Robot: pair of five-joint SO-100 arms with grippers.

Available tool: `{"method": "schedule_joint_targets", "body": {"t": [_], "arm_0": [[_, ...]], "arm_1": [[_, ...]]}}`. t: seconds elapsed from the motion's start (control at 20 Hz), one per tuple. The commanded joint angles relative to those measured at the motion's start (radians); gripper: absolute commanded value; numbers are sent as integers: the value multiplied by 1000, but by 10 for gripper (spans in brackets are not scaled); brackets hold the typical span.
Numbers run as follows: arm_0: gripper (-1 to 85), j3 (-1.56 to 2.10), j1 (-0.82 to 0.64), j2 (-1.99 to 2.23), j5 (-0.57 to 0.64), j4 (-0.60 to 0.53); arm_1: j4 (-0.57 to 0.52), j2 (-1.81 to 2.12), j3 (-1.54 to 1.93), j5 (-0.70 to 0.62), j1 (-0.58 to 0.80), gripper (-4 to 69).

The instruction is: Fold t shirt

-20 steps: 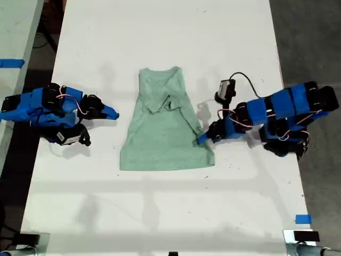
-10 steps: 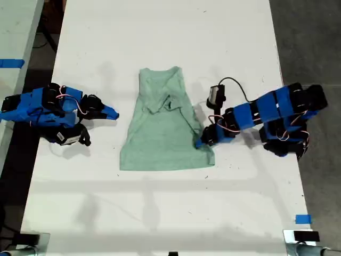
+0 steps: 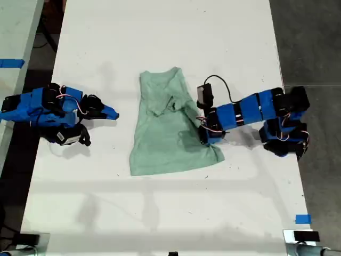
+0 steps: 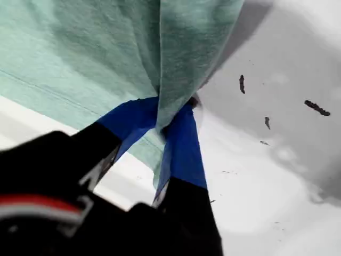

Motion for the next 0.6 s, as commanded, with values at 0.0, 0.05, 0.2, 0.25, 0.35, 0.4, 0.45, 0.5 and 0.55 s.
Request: {"method": "schedule_joint_targets", "body": {"t": [0.0, 0.05, 0.2, 0.25, 0.35, 0.4, 0.45, 0.5, 0.55], "arm_0": [[-2, 18, 14, 3, 5, -21], [-2, 18, 14, 3, 5, -21], [-2, 18, 14, 3, 5, -21], [-2, 18, 14, 3, 5, -21], [-2, 18, 14, 3, 5, -21], [-2, 18, 14, 3, 5, -21], [-2, 18, 14, 3, 5, -21], [-2, 18, 14, 3, 5, -21], [-2, 18, 14, 3, 5, -21]], "arm_1": [[170, -37, -236, 21, -41, 12], [230, -60, -314, 26, -52, 12], [262, -72, -430, -3, -71, 11], [262, -75, -459, -15, -75, 11], [210, -74, -482, -63, -84, 11], [167, -74, -486, -94, -89, 11], [121, -77, -486, -121, -92, 11], [69, -84, -477, -147, -94, 11], [17, -103, -472, -170, -94, 11]]}}
